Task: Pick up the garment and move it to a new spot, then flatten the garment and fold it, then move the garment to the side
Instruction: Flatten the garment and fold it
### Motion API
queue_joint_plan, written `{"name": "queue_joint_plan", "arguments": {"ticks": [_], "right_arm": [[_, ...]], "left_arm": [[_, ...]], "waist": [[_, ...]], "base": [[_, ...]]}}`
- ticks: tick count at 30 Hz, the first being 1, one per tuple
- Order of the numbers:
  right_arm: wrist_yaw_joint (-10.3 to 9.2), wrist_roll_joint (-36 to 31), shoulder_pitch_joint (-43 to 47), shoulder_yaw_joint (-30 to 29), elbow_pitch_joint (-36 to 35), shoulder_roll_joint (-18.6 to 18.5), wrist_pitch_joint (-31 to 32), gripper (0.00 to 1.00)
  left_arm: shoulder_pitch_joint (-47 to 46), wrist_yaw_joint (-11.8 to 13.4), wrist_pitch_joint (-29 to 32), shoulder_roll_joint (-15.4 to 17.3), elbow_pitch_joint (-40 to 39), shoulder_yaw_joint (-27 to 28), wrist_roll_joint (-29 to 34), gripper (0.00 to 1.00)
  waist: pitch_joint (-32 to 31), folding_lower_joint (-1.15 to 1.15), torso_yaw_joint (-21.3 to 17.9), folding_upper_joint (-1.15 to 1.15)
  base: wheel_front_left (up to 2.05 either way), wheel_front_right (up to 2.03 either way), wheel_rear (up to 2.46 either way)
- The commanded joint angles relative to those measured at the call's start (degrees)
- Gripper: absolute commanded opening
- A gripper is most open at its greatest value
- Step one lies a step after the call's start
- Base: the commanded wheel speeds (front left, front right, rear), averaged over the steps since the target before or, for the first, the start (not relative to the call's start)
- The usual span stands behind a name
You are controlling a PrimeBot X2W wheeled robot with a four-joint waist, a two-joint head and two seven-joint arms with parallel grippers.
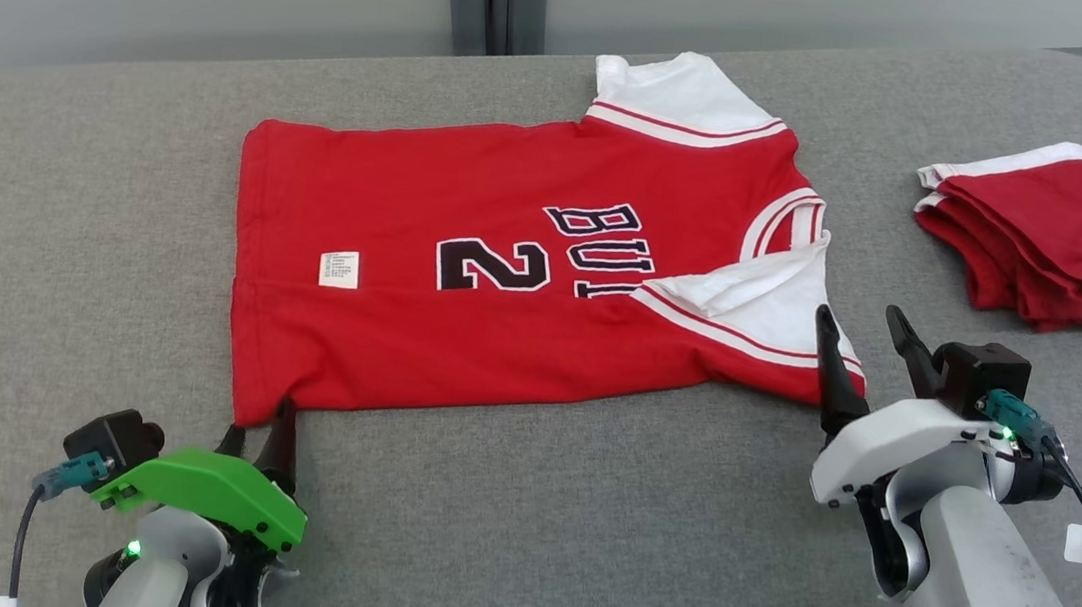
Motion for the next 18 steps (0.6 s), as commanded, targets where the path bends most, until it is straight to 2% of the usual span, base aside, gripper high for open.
{"name": "queue_joint_plan", "arguments": {"ticks": [1, 2, 4, 5, 18], "right_arm": [[-0.08, -1.1, 1.0, -0.4, -0.3, -0.2, 0.7, 1.00], [-0.08, -1.6, 1.3, -0.8, -0.2, -0.1, 1.3, 1.00], [-0.08, -3.0, 1.9, -1.7, 0.4, 0.1, 3.1, 1.00], [-0.08, -3.5, 2.0, -2.0, 0.7, 0.2, 3.7, 1.00], [-0.08, -8.4, -0.4, -8.4, 9.7, 1.9, 7.9, 1.00]], "left_arm": [[-0.6, 0.1, -0.1, 0.2, 0.4, 0.5, -1.0, 0.25], [-0.8, -0.1, -0.2, 0.1, 0.6, 0.8, -1.3, 0.15], [-1.0, -0.5, -0.8, 0.0, 0.6, 1.4, -2.0, 0.02], [-1.1, -0.6, -1.1, -0.1, 0.6, 1.8, -2.4, 0.00], [-0.8, -1.5, -3.7, -0.4, 2.5, 2.3, -3.2, 0.00]], "waist": [[0.1, 0.00, -0.7, 0.00], [0.1, 0.00, -0.9, 0.00], [0.1, 0.00, -1.0, 0.00], [0.1, 0.00, -1.0, 0.00], [-0.1, 0.00, 2.2, 0.00]], "base": [[0.00, 0.00, 0.00], [0.00, 0.00, 0.00], [0.00, 0.00, 0.00], [0.00, 0.00, 0.00], [0.00, 0.00, 0.00]]}}
